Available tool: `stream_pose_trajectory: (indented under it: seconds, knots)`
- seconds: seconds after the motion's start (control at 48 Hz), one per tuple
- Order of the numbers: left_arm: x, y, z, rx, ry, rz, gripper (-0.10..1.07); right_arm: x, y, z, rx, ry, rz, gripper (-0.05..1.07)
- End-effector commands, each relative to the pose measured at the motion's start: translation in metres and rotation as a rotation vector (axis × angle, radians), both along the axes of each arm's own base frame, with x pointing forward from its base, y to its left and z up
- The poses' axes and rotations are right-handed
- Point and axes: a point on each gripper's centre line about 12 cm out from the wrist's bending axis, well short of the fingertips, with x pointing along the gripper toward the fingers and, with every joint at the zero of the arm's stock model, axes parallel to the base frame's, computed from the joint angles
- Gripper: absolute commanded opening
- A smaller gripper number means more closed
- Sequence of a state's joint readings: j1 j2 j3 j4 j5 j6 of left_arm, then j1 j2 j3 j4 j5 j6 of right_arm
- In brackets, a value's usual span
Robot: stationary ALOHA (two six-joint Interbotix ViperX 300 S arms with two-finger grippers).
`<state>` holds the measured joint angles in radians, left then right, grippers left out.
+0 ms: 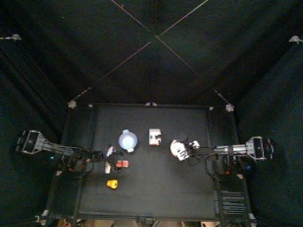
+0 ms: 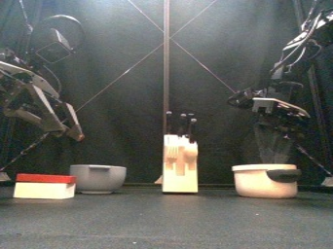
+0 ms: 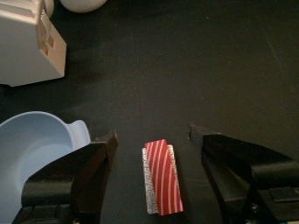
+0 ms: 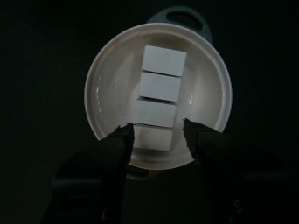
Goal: Grab sushi roll
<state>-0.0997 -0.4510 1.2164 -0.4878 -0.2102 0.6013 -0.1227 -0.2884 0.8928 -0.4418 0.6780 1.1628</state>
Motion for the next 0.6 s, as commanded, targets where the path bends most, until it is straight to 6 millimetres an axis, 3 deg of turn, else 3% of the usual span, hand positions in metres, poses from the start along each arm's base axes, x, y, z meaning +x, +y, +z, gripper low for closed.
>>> stream_pose_trajectory:
  seconds: [0.0,0.583]
  knots:
    - [0.0033,0.0,0.0049,0.004,-0.021,0.0,0.98,0.0032,-0.0008,0.0059,0.001,-0.024,-0.003,0.84]
    - [0.0033,0.0,0.0049,0.003,-0.021,0.0,0.98,0.0073,-0.0032,0.0008,0.009,-0.019,-0.011,0.85]
